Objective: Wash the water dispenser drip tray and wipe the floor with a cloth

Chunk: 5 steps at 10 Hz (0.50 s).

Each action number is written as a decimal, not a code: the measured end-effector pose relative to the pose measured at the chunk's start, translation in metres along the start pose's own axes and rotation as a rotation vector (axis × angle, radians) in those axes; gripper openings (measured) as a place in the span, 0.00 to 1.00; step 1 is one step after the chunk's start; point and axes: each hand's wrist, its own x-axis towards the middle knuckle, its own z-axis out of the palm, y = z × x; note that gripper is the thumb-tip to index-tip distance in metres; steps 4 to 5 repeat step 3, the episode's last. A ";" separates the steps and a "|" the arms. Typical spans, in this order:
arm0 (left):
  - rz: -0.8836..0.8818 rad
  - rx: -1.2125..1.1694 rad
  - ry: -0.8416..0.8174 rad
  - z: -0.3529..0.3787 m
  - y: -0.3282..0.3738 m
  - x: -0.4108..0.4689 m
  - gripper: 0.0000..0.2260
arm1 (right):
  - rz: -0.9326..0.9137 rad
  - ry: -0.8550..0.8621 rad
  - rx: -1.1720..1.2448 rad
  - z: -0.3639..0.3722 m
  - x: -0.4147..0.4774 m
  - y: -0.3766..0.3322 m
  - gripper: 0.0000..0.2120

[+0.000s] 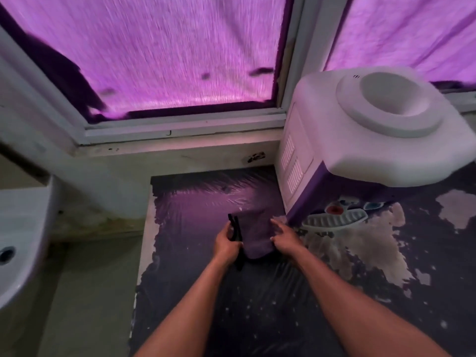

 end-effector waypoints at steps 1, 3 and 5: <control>0.035 0.108 0.066 0.005 -0.013 -0.002 0.27 | 0.030 -0.029 -0.022 -0.003 0.004 0.009 0.27; 0.024 0.340 0.085 0.012 -0.048 -0.003 0.27 | 0.028 0.027 -0.167 -0.011 -0.011 0.020 0.24; 0.024 0.340 0.085 0.012 -0.048 -0.003 0.27 | 0.028 0.027 -0.167 -0.011 -0.011 0.020 0.24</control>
